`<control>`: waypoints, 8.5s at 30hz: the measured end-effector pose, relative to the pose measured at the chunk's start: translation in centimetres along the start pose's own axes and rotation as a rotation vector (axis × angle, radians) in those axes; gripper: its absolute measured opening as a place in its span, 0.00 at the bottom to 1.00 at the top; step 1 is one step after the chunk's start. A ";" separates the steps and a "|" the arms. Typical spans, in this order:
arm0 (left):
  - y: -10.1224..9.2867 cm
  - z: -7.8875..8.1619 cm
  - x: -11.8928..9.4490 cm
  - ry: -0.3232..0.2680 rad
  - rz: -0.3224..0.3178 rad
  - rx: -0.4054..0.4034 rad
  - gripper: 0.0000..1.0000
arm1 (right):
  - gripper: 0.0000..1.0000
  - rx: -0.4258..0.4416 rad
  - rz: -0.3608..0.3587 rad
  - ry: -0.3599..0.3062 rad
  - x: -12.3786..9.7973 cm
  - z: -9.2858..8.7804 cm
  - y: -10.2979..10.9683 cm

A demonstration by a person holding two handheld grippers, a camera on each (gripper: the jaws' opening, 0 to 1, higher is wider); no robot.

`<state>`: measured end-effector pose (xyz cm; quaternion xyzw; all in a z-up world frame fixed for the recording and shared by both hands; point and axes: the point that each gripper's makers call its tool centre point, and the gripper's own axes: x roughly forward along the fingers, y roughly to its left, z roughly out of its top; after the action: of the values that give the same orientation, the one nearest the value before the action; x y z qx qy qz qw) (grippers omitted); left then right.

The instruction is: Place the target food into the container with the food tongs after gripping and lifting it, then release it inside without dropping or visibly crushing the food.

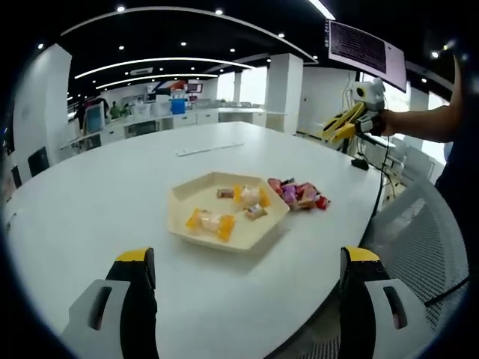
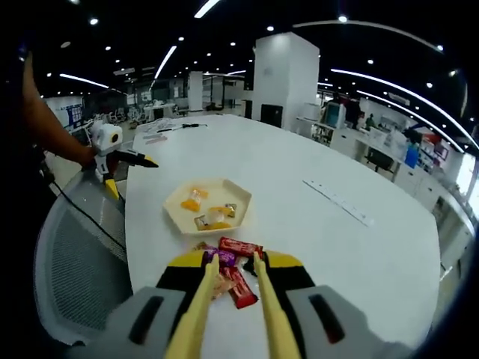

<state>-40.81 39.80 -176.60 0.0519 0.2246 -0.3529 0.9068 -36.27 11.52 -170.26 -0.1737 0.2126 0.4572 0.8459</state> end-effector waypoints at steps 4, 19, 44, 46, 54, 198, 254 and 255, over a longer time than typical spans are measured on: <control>0.0 0.2 0.0 -0.005 0.007 0.000 1.00 | 0.28 -0.002 0.029 0.000 0.8 -0.5 1.0; 0.1 -0.2 0.2 0.024 0.016 0.007 1.00 | 0.27 -0.008 0.116 0.002 3.0 -2.9 3.4; 0.3 -0.7 0.2 0.043 0.023 0.002 1.00 | 0.27 -0.064 0.197 0.128 5.9 -7.6 5.7; 0.3 -0.8 0.2 0.046 0.022 0.000 1.00 | 0.27 -0.066 0.197 0.136 6.1 -7.8 5.6; 0.4 -0.9 0.2 0.050 0.022 0.003 1.00 | 0.27 -0.085 0.212 0.167 6.6 -8.7 5.4; -1.0 -0.5 0.5 0.033 -0.049 0.048 1.00 | 0.24 -0.004 0.116 0.185 18.8 7.8 7.9; -0.9 0.1 0.4 0.004 -0.049 0.117 1.00 | 0.26 0.022 -0.051 0.075 12.9 10.6 4.0; -0.9 0.0 0.4 0.007 -0.052 0.108 1.00 | 0.26 0.021 -0.059 0.075 12.3 10.4 3.5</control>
<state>-41.12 38.88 -176.75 0.0961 0.2095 -0.3878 0.8924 -31.09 27.02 -168.20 -0.1878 0.2436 0.4229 0.8524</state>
